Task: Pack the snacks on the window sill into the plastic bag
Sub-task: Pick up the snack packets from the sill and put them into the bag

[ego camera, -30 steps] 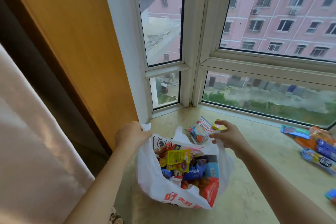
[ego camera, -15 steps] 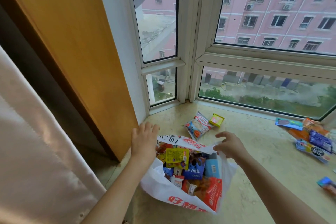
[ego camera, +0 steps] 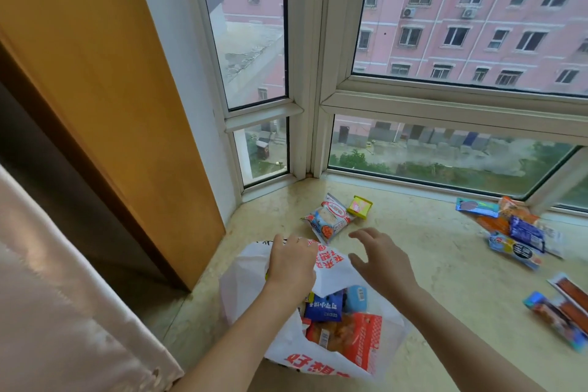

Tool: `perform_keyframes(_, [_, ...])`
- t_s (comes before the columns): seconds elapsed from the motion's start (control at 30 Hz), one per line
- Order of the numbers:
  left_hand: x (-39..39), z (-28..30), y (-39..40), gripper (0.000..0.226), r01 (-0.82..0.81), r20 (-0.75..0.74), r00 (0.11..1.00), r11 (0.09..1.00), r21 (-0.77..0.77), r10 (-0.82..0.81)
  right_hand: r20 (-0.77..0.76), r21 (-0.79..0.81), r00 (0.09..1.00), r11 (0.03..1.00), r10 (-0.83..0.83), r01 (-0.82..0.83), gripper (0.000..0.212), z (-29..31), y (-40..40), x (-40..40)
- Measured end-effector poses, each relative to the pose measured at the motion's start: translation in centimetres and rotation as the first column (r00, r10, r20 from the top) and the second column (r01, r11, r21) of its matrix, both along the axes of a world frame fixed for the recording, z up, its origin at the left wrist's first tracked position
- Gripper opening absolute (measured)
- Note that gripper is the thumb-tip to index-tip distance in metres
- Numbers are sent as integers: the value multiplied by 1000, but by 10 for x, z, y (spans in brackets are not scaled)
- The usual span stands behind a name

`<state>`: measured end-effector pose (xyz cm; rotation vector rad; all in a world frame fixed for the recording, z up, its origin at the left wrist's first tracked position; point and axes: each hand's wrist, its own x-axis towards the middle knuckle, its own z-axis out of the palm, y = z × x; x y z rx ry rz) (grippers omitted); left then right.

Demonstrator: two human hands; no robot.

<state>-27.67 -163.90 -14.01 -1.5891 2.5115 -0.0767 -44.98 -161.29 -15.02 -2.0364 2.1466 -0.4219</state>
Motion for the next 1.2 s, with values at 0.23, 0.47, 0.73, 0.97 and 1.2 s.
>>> perform_keyframes(0.23, [-27,-1,-11,44,5,-46,999,1000,-4,-5,-255,-140,964,984,74,-112,55,-29,12,-20])
perform_keyframes(0.47, [-67,-11,-42,56,-33,-91,995,998,58,38,-258,-106,962,986,94,-125,54,-52,-9,-60])
perform_keyframes(0.73, [-113,-59,-110,76,-110,-144,981,981,162,133,-243,-43,964,992,108,-122,58,-85,-69,-97])
perform_keyframes(0.97, [-136,-115,-181,88,-155,-174,965,960,233,198,-246,27,965,995,95,-91,65,-129,-149,-129])
perform_keyframes(1.2, [-153,-196,-249,100,-173,-66,978,947,271,197,-238,99,969,994,68,-46,68,-195,-224,-154])
